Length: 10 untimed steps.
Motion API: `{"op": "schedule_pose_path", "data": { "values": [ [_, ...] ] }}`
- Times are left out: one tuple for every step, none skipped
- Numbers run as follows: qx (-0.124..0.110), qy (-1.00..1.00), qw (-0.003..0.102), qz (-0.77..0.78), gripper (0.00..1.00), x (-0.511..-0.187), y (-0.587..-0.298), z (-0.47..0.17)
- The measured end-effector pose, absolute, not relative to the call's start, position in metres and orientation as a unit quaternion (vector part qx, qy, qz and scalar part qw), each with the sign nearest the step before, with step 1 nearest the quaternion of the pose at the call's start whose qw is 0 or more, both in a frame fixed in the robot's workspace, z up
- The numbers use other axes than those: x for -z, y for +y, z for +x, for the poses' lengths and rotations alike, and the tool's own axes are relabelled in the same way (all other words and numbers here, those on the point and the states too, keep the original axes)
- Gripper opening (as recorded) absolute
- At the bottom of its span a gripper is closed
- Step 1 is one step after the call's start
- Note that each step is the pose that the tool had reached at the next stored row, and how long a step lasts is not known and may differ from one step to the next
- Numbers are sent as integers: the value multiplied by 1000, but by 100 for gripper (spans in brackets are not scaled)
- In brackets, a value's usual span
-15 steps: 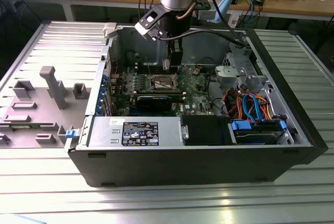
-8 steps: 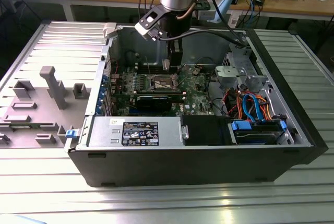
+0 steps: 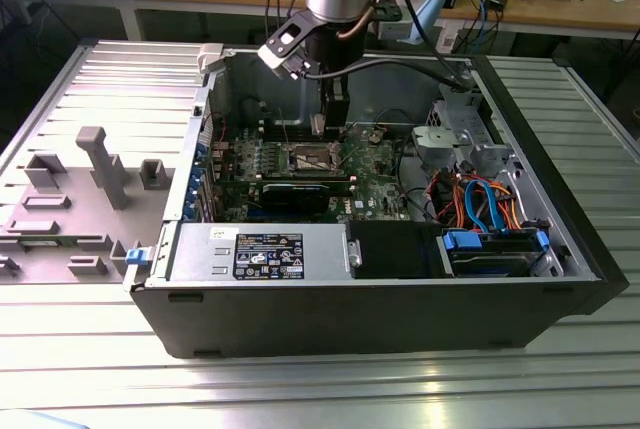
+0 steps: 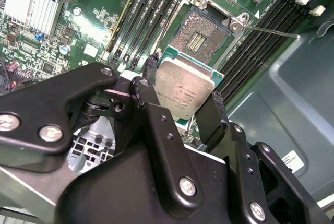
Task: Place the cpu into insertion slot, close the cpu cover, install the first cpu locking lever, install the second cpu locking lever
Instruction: 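Place the cpu into insertion slot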
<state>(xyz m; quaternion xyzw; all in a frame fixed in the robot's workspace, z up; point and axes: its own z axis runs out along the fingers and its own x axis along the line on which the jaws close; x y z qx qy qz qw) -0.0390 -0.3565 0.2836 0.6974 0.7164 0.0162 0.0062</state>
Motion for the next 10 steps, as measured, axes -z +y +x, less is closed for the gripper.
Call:
{"op": "schedule_pose_path", "data": {
  "values": [
    [-16,716,6,697,55,-283,-356,-39],
    [-16,716,6,697,55,-283,-356,-39],
    [-16,716,6,697,55,-283,-356,-39],
    [-16,716,6,697,55,-283,-356,-39],
    [-16,716,6,697,55,-283,-356,-39],
    [-16,716,6,697,55,-283,-356,-39],
    [-16,716,6,697,55,-283,-356,-39],
    [-16,716,6,697,55,-282,-356,-39],
    [-16,716,6,697,55,-281,-356,-39],
    [-16,716,6,697,55,-281,-356,-39]
  ]
}}
